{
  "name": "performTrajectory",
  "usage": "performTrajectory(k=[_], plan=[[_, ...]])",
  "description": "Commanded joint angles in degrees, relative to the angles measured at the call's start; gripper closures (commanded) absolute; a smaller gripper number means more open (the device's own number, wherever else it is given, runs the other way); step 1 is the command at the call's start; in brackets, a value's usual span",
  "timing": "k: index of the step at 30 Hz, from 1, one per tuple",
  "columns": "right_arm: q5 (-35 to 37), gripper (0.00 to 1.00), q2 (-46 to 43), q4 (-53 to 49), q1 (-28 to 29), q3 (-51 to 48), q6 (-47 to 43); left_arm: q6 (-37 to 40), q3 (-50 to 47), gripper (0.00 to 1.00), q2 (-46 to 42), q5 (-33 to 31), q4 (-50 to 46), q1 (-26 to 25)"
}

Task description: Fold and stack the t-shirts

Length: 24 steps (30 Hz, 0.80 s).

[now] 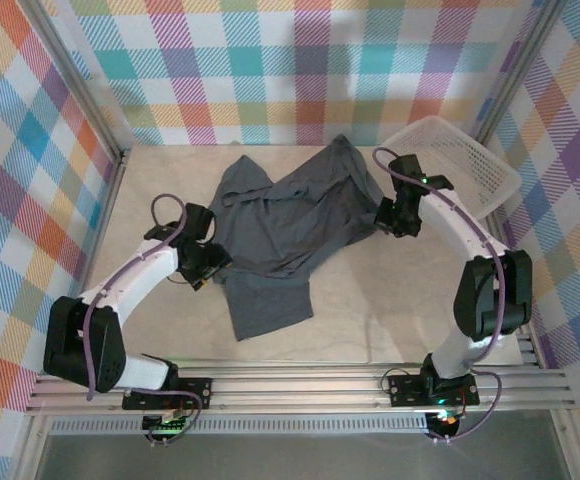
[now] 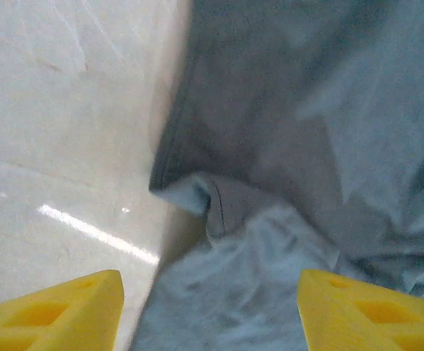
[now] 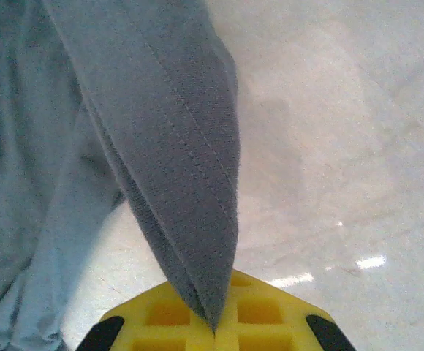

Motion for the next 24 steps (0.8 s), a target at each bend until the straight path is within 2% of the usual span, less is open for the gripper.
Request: performTrajectory(k=[1, 6, 10, 13, 18, 24], plan=[[0.36, 1.0, -2.96, 0.28, 0.32, -2.15, 0.68, -7.67, -0.72, 0.4, 3.02, 3.34, 6.03, 1.3], [-0.11, 1.0, -4.3, 0.81, 0.34, -4.18, 0.31, -8.66, 1.16, 0.55, 6.81, 3.36, 5.79, 1.21], [-0.62, 1.0, -4.43, 1.24, 0.27, -4.79, 0.35, -9.27, 0.97, 0.57, 9.58, 5.8, 7.29, 1.03], [-0.94, 1.0, -4.44, 1.61, 0.25, -4.9, 0.38, -8.07, 2.77, 0.58, 11.37, 3.8, 2.36, 0.6], [-1.2, 1.0, -4.09, 1.98, 0.25, -4.81, 0.44, -9.1, 1.54, 0.59, 11.25, 4.53, 4.58, 0.44], [-1.24, 1.0, -4.0, 1.99, 0.25, -5.03, 0.22, -10.18, 1.82, 0.68, 11.64, 5.02, 5.6, -1.06]])
